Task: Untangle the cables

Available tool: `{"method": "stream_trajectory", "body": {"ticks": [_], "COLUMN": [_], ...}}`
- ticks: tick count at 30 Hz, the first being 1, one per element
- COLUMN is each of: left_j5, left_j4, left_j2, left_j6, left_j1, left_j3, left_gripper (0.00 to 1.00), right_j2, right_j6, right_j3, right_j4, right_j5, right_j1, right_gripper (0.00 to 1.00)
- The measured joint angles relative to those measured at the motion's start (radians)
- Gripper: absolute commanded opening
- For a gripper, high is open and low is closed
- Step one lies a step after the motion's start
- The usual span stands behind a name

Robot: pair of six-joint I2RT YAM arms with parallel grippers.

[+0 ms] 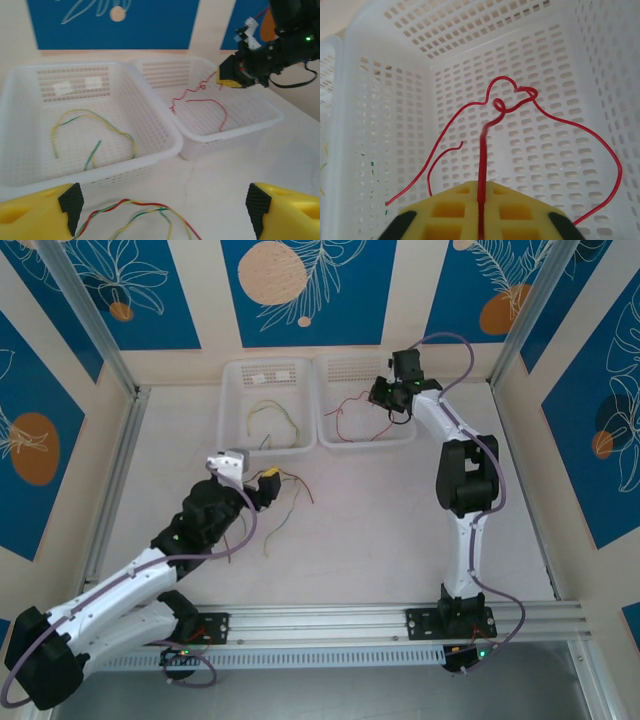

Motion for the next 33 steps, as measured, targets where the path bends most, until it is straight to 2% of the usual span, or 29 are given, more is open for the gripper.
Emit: {"method": "stream_trajectory", "body": {"ticks": [3,5,9,12,17,21,23,25,28,33], "left_j5": [-0.028,-0.032,-0.024,0.007,0.146,0.34,0.435,0.515,0.569,0.583], "left_j4": [-0.031,-0.055,-0.09,-0.106,-0.151,-0.2,-0.214,-0.238,-0.299,-0.356], "left_j2": [-0.034,-0.047,-0.051,-0.048,0.058,0.194,0.252,0.311,0.396,0.486], "left_j6": [-0.002,-0.014,-0.05,-0.078,-0.098,-0.095,-0.092,-0.073,-0.031,0.021], "left_j1": [0.001,0.011,0.046,0.092,0.164,0.189,0.189,0.188,0.167,0.114], "left_j3": [-0.024,-0.034,-0.04,-0.04,0.008,0.106,0.146,0.18,0.229,0.253], "left_gripper": [0.87,0.9,0.9,0.9,0.9,0.9,0.89,0.9,0.92,0.95], "right_j2": [0.0,-0.005,-0.074,-0.204,-0.554,-0.848,-0.931,-0.964,-0.953,-0.951], "right_j6": [-0.021,-0.031,-0.047,-0.053,-0.102,-0.087,-0.06,-0.034,-0.013,0.0], "right_j3": [0.006,-0.002,-0.084,-0.2,-0.496,-0.8,-0.937,-1.065,-1.178,-1.216], "right_j4": [-0.024,-0.029,-0.036,-0.02,0.123,0.329,0.422,0.502,0.52,0.533], "right_j5": [0.023,0.038,0.084,0.117,0.148,0.054,0.006,-0.014,-0.012,0.009], "right_j1": [0.016,0.026,0.042,0.062,0.127,0.171,0.172,0.185,0.237,0.285], "right_gripper": [0.42,0.51,0.52,0.53,0.72,0.72,0.72,0.72,0.72,0.72]}}
